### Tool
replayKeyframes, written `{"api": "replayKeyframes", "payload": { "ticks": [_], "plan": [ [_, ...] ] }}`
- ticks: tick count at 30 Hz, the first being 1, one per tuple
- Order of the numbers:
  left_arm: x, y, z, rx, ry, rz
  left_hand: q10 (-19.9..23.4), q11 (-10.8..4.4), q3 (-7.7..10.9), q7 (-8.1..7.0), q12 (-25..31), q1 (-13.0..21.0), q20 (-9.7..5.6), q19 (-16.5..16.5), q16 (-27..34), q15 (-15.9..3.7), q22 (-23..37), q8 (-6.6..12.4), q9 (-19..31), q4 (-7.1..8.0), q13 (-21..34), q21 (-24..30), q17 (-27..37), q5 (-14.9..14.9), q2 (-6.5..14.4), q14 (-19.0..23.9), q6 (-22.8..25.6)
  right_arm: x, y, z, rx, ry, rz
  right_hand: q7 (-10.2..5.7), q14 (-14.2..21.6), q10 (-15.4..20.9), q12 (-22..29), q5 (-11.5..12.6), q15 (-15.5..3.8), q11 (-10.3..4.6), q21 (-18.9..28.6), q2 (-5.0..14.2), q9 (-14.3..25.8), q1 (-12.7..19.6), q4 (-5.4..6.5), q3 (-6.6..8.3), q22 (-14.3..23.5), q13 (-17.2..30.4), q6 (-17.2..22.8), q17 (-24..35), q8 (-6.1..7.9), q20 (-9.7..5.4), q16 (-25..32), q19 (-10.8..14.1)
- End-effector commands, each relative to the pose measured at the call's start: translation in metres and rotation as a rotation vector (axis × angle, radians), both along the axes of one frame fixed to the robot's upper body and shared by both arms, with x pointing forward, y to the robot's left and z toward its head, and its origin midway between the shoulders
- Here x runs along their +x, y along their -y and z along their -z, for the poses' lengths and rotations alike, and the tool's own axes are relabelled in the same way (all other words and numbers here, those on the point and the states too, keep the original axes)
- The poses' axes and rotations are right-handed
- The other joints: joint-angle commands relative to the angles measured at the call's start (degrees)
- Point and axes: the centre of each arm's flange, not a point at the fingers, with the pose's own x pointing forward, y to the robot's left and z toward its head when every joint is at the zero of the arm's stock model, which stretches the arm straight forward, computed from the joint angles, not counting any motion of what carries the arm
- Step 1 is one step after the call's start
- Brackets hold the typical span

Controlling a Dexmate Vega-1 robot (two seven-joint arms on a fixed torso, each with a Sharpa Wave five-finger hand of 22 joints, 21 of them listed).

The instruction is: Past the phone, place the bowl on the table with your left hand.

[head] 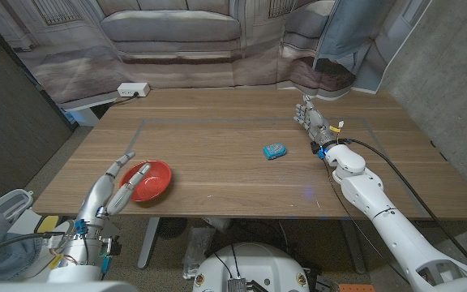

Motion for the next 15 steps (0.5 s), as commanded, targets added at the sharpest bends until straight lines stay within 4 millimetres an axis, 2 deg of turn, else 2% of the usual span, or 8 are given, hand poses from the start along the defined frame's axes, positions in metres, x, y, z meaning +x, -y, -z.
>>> {"api": "replayKeyframes", "payload": {
  "ticks": [1, 15],
  "plan": [
    [-0.0038, 0.0055, 0.0001, 0.023, -0.045, -0.039, 0.2, 0.00, 0.10, 0.14, -0.3, 1.1, -2.46, 0.7, 0.1, -0.49, 0.2, 0.00, 0.3, -0.46, 0.3, 0.0, 0.0, 0.6, 0.0, 0.5, 0.5, -0.0001, 0.0032, 0.0049, 0.005, -0.009, 0.000, 0.25, 0.3, 0.5, 0.2, 0.0, 0.15, 0.18, -0.1, -0.36, 0.1, 0.3, -0.18, 0.03, 0.3, 0.2, 0.3, 0.1, 0.26, -2.00, 0.1, 0.6],
    [-0.0026, 0.0001, 0.0010, 0.044, -0.081, -0.085, 0.5, -0.05, 0.17, -0.12, -0.3, 2.5, -2.40, 0.6, -0.1, -0.60, 0.2, -0.08, 0.3, -1.33, 0.3, -0.2, 0.0, 0.9, -0.3, 0.4, 0.6, 0.0023, -0.0042, 0.0050, 0.004, -0.011, -0.004, 0.26, 0.4, 0.5, 0.2, -0.1, 0.10, 0.06, -0.3, -0.36, 0.1, 0.3, -0.25, -0.03, 0.3, 0.2, 0.6, 0.1, 0.35, -1.95, 0.1, 0.7]
  ]
}}
